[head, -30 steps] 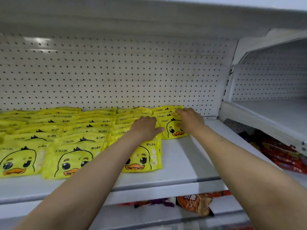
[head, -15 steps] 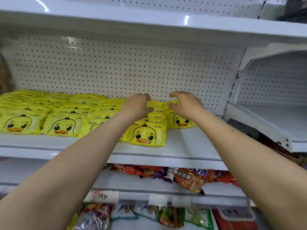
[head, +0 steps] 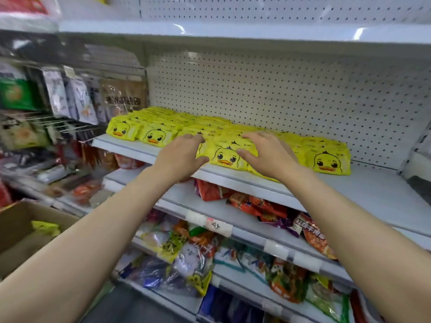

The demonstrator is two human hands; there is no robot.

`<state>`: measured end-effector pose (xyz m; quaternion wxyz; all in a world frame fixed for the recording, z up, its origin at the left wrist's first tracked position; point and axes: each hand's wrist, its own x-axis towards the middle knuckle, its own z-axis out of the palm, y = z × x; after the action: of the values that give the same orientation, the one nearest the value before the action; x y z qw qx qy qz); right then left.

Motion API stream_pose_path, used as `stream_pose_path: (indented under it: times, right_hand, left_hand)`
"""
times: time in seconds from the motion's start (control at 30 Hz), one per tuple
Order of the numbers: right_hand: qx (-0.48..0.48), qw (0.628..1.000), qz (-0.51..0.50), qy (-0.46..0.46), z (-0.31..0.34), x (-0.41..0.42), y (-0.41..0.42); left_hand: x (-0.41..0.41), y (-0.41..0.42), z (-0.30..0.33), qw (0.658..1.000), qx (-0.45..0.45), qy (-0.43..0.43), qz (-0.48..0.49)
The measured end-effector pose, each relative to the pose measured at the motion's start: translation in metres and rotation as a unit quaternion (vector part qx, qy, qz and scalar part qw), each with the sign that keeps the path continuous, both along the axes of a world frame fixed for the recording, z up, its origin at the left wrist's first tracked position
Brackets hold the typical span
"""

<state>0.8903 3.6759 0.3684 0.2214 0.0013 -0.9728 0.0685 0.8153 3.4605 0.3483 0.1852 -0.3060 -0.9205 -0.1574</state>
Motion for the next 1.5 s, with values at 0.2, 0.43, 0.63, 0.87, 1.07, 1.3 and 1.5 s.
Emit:
stream_pose_path:
  times: [0.2, 0.43, 0.63, 0.87, 1.07, 1.3, 1.5]
  right_hand:
    - [0.011, 0.996, 0.083, -0.013, -0.015, -0.044, -0.11]
    - [0.014, 0.99, 0.139, -0.033, -0.033, -0.132, -0.26]
    - [-0.001, 0.983, 0.174, -0.064, -0.057, -0.203, -0.379]
    - [0.004, 0.967, 0.217, -0.132, -0.096, -0.285, -0.468]
    - [0.005, 0.951, 0.243, -0.189, -0.159, -0.388, -0.526]
    - [-0.018, 0.917, 0.254, -0.307, -0.246, -0.499, -0.574]
    - [-0.06, 0.864, 0.242, -0.438, -0.347, -0.545, -0.592]
  left_hand:
    - [-0.017, -0.109, -0.017, 0.998, -0.019, 0.01, 0.059]
    - [-0.077, -0.256, -0.027, 0.991, -0.048, 0.0, 0.123]
    - [-0.131, -0.372, -0.046, 0.983, -0.065, -0.035, 0.167]
    - [-0.198, -0.465, -0.084, 0.973, -0.075, -0.069, 0.206]
    - [-0.278, -0.521, -0.14, 0.961, -0.076, -0.122, 0.235]
    - [-0.385, -0.563, -0.22, 0.941, -0.084, -0.221, 0.243]
    - [-0.431, -0.584, -0.32, 0.907, -0.077, -0.332, 0.248]
